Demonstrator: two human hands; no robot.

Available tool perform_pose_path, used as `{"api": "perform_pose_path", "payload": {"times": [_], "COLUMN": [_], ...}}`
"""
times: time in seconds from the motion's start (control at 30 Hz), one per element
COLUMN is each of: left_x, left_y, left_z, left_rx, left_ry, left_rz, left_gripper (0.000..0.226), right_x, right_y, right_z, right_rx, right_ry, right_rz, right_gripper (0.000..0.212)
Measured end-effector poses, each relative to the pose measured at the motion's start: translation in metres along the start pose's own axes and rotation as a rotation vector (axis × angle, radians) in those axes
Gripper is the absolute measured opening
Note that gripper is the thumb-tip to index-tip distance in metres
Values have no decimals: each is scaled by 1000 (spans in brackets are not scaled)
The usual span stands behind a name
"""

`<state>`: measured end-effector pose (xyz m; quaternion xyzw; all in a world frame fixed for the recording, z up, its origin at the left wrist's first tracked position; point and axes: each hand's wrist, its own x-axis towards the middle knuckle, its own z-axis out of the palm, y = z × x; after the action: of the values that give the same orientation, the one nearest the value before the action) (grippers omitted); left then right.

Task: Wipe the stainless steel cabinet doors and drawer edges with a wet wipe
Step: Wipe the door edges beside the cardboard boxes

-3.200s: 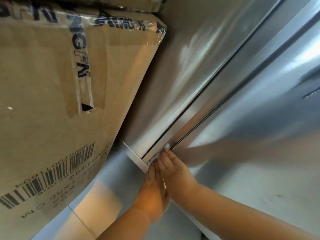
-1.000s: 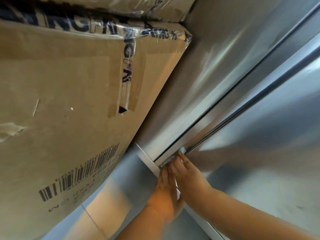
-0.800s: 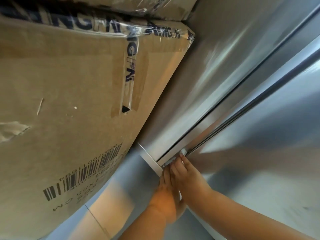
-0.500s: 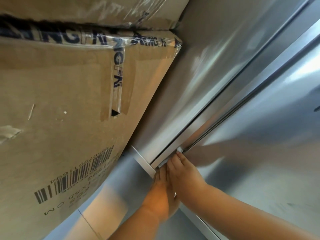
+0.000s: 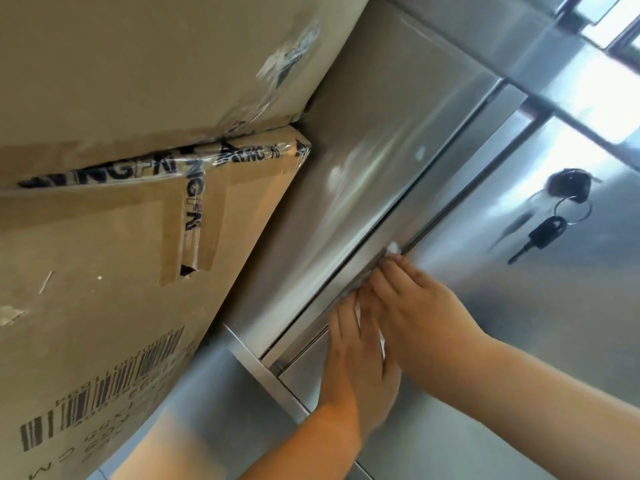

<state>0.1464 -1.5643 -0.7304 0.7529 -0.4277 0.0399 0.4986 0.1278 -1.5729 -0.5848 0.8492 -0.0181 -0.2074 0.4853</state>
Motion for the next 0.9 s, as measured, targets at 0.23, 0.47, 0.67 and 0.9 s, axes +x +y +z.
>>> {"api": "perform_pose_path", "payload": {"times": [0.23,0.47,0.67,0.9], "left_x": [43,68,75,91], "left_y": [56,87,88,80], "left_z": [-54,-82,-89,-93], "left_rx": [-455,-615,-642,-593], "left_ry": [111,144,239,364], "left_rz": [77,224,144,126], "left_gripper": [68,62,49,29], "right_x": [-32,-56,-63,-55], "right_y": [68,119,122,127], "right_z": [-40,-60,-53,-55], "right_rx": [-80,-52,115,140], "right_ry": [86,278,382,430], "right_rz": [172,339,397,452], "right_gripper": [65,62,26,11]}}
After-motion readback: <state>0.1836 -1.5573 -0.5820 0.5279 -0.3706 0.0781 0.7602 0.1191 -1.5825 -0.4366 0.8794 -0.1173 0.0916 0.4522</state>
